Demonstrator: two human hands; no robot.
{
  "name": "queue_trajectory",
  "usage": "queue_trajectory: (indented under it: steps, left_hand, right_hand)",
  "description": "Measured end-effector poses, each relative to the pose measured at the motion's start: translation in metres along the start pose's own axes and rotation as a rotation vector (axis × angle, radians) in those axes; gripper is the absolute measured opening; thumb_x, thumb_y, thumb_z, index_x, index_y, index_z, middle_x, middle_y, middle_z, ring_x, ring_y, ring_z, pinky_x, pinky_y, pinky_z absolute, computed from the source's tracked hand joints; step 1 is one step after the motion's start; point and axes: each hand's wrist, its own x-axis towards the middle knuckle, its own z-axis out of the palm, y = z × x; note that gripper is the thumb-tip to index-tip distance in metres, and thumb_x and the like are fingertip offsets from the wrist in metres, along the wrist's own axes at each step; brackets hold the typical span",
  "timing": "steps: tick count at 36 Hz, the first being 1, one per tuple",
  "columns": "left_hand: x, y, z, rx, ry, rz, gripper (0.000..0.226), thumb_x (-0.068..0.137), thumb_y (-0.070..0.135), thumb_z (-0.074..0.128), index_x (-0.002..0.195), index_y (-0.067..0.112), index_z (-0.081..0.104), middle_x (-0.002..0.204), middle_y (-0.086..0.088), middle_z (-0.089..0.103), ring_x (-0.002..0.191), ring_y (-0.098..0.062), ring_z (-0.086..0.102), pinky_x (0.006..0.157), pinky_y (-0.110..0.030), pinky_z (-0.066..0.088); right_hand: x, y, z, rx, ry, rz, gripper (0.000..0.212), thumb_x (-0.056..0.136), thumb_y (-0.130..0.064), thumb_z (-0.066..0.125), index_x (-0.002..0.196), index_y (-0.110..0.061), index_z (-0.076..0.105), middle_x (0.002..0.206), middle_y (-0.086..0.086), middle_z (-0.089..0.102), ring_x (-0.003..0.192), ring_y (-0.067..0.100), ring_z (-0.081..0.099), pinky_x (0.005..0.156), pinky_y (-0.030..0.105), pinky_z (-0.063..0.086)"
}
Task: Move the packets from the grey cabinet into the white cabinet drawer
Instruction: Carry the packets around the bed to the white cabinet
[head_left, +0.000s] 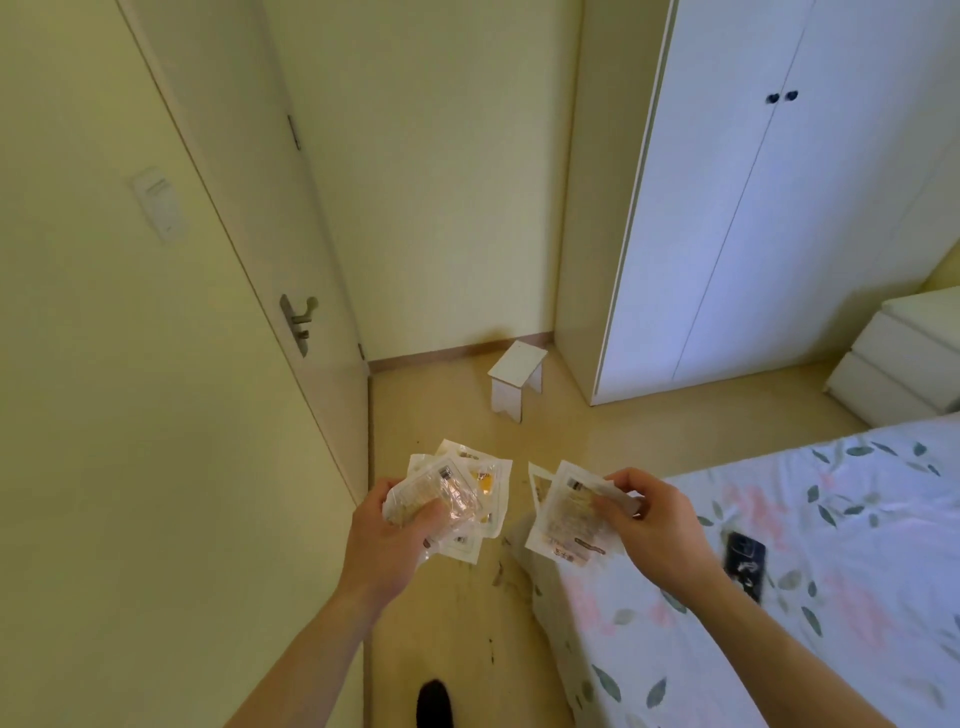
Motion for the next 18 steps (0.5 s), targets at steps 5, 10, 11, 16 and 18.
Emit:
queue_trajectory:
  steps: [5, 10, 11, 16, 18]
  left_hand:
    - [0.109, 0.014, 0.000, -0.010, -0.062, -0.004, 0.020, 0.082, 0.018, 0.081, 0.095, 0.023, 0.067, 0.087, 0.000, 0.073, 0.078, -0.022, 0.071, 0.067, -0.036, 0.060]
    - [0.208, 0.038, 0.011, 0.045, -0.179, 0.009, 0.020, 0.083, 0.020, 0.081, 0.097, 0.022, 0.067, 0.088, -0.001, 0.074, 0.082, -0.028, 0.072, 0.071, -0.046, 0.060]
    - [0.225, 0.043, 0.016, 0.057, -0.204, 0.005, 0.020, 0.083, 0.019, 0.080, 0.098, 0.020, 0.067, 0.087, -0.002, 0.074, 0.081, -0.028, 0.072, 0.070, -0.044, 0.060]
    - [0.302, 0.071, 0.044, 0.081, -0.328, 0.015, 0.020, 0.085, 0.021, 0.079, 0.099, 0.019, 0.066, 0.088, 0.000, 0.074, 0.082, -0.028, 0.072, 0.072, -0.046, 0.061]
    - [0.334, 0.079, 0.056, 0.084, -0.366, 0.019, 0.022, 0.084, 0.023, 0.080, 0.100, 0.020, 0.066, 0.091, -0.001, 0.075, 0.085, -0.028, 0.073, 0.075, -0.051, 0.061]
  right_hand:
    - [0.081, -0.016, 0.025, -0.002, 0.071, 0.039, 0.015, 0.097, -0.015, 0.063, 0.083, -0.018, 0.067, 0.064, -0.004, 0.064, 0.036, 0.004, 0.041, 0.038, 0.014, 0.031]
    - [0.152, -0.026, 0.042, -0.055, 0.162, 0.064, 0.016, 0.095, -0.022, 0.067, 0.081, -0.030, 0.067, 0.063, -0.006, 0.067, 0.040, 0.006, 0.045, 0.042, 0.018, 0.034]
    - [0.165, -0.027, 0.042, -0.069, 0.184, 0.081, 0.016, 0.095, -0.024, 0.067, 0.081, -0.032, 0.067, 0.062, -0.008, 0.067, 0.042, 0.006, 0.045, 0.043, 0.019, 0.035]
    - [0.224, -0.032, 0.036, -0.061, 0.274, 0.148, 0.012, 0.094, -0.023, 0.068, 0.084, -0.029, 0.068, 0.062, -0.009, 0.066, 0.041, 0.006, 0.045, 0.039, 0.017, 0.035]
    - [0.249, -0.031, 0.033, -0.051, 0.306, 0.164, 0.012, 0.094, -0.024, 0.069, 0.083, -0.029, 0.068, 0.062, -0.011, 0.067, 0.044, 0.007, 0.047, 0.043, 0.021, 0.038]
